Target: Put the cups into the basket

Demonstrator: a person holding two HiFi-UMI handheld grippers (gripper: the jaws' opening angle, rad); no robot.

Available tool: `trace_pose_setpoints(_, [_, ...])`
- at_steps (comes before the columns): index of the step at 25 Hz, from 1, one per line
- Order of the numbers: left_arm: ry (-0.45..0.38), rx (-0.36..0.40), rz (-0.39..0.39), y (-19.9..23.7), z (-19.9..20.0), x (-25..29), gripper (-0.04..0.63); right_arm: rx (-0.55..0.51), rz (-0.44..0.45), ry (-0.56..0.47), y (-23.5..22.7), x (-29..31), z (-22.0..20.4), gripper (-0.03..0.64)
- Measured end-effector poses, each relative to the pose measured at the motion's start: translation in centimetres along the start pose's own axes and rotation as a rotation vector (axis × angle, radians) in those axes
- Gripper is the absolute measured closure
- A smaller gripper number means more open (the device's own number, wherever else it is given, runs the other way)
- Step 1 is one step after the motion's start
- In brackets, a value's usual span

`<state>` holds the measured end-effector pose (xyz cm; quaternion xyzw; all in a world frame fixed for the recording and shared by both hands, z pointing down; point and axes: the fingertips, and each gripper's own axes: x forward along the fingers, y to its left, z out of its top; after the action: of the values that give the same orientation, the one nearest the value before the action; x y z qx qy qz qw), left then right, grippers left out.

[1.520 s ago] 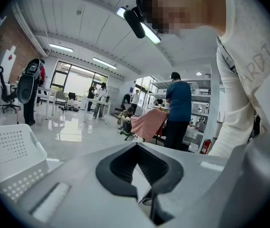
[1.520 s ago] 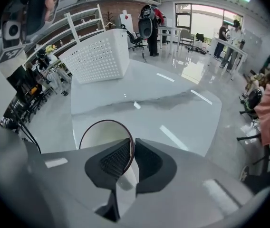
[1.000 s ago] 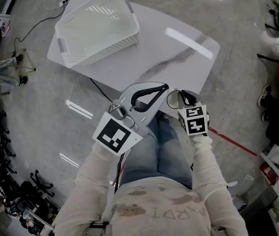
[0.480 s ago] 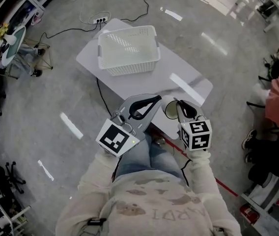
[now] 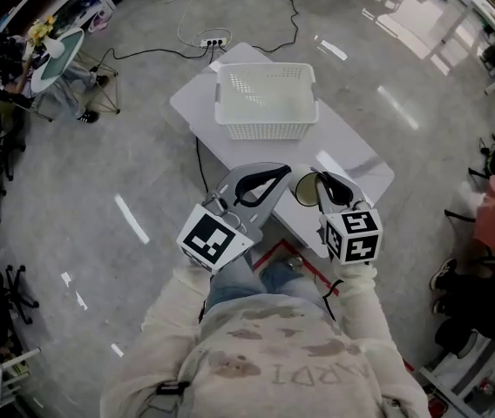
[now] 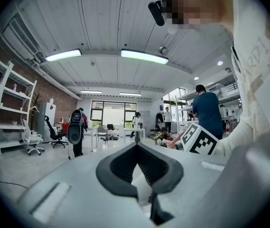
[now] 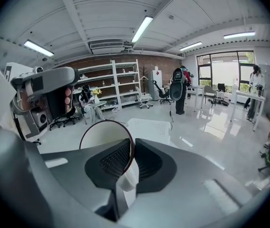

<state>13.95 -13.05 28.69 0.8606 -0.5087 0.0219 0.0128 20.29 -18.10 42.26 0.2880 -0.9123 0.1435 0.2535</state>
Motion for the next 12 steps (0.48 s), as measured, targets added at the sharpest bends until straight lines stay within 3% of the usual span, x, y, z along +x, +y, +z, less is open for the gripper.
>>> trace_pose_setpoints(7, [-0.008, -0.015, -0.028, 7.0, 1.3, -3.6, 0.595, 0.013, -0.021, -0.027, 4.5, 4.4, 5.2, 0.561])
trace_pose_setpoints(12, [-0.008, -0.005, -0.090, 12.1, 1.3, -5.2, 0.595, 0.033, -0.053, -0.050, 7.2, 8.8, 8.4, 0.561])
